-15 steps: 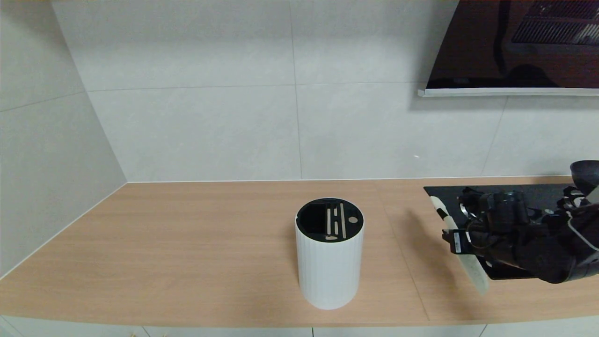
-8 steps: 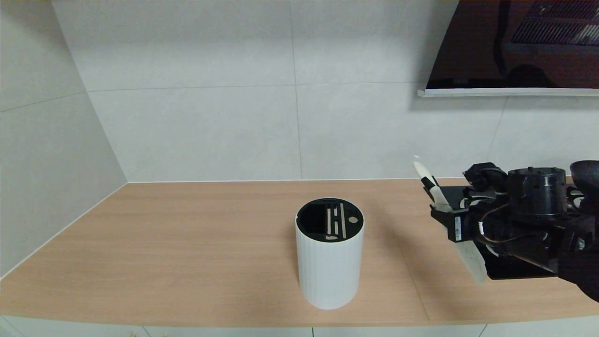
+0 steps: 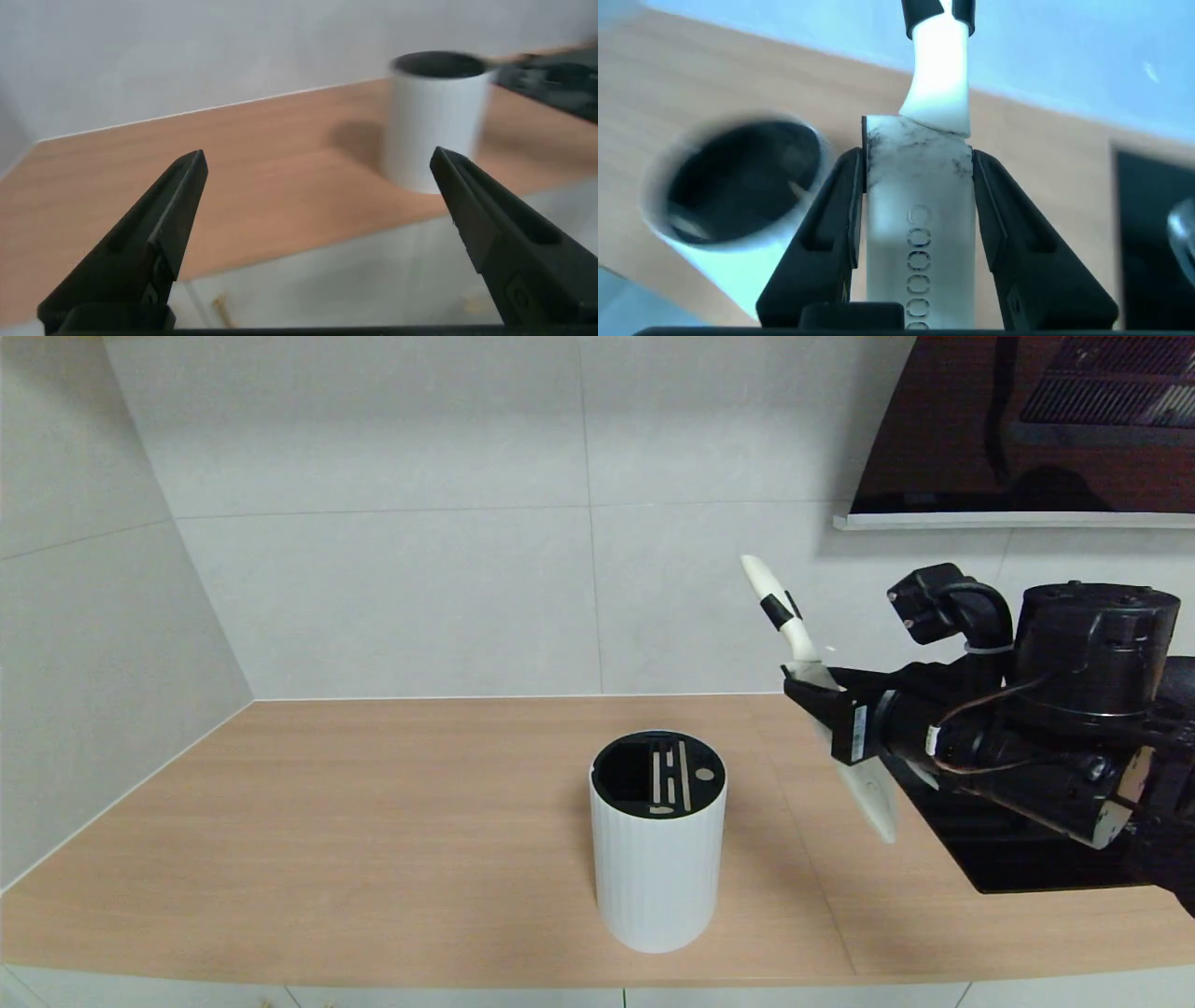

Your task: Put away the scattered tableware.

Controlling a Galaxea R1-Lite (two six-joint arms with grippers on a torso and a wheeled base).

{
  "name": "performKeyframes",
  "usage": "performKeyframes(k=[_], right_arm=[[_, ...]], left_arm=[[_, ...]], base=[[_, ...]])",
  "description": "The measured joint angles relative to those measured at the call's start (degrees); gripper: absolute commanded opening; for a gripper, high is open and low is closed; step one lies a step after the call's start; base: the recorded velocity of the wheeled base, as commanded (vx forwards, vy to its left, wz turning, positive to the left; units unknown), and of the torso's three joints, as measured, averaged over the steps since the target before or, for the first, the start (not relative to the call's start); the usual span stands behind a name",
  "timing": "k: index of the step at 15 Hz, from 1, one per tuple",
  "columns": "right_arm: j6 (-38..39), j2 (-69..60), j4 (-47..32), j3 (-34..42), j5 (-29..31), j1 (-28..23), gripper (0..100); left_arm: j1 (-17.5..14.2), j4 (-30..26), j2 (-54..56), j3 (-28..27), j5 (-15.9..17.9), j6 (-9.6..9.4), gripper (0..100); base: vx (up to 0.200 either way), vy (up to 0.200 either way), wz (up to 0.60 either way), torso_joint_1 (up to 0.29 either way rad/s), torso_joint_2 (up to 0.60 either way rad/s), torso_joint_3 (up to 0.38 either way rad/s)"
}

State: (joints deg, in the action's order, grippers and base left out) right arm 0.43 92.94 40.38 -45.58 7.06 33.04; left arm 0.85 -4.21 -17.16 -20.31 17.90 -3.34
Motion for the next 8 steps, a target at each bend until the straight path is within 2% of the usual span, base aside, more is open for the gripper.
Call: performKeyframes(k=[3, 4, 5, 6, 7, 8], right_arm=[[0.2, -0.3, 0.1, 0.1, 5.9, 6.9, 0], [0.7, -0.2, 0.1, 0.2, 7.4, 9.4, 0], [1.7, -0.1, 0.1, 0.2, 8.4, 11.6, 0], [2.7, 0.2, 0.2, 0.2, 9.1, 13.5, 0], [3.1, 0.6, 0.2, 0.2, 9.5, 15.0, 0], [3.5, 0.9, 0.4, 0.2, 10.1, 16.0, 0]], left_arm=[[2.0, 0.0, -18.7, -11.8, 5.3, 0.77, 100], [4.3, 1.7, -24.6, -14.9, 6.4, 3.21, 100], [7.5, 4.6, -30.0, -17.0, 7.1, 7.44, 100], [11.5, 10.4, -35.1, -18.6, 7.4, 15.6, 100], [15.5, 18.0, -40.0, -19.4, 7.6, 24.76, 100], [18.5, 24.6, -44.0, -19.7, 7.6, 30.78, 100]], base=[[0.0, 0.0, 0.0, 0.0, 0.0, 0.0], [0.0, 0.0, 0.0, 0.0, 0.0, 0.0], [0.0, 0.0, 0.0, 0.0, 0.0, 0.0], [0.0, 0.0, 0.0, 0.0, 0.0, 0.0], [0.0, 0.0, 0.0, 0.0, 0.0, 0.0], [0.0, 0.0, 0.0, 0.0, 0.0, 0.0]])
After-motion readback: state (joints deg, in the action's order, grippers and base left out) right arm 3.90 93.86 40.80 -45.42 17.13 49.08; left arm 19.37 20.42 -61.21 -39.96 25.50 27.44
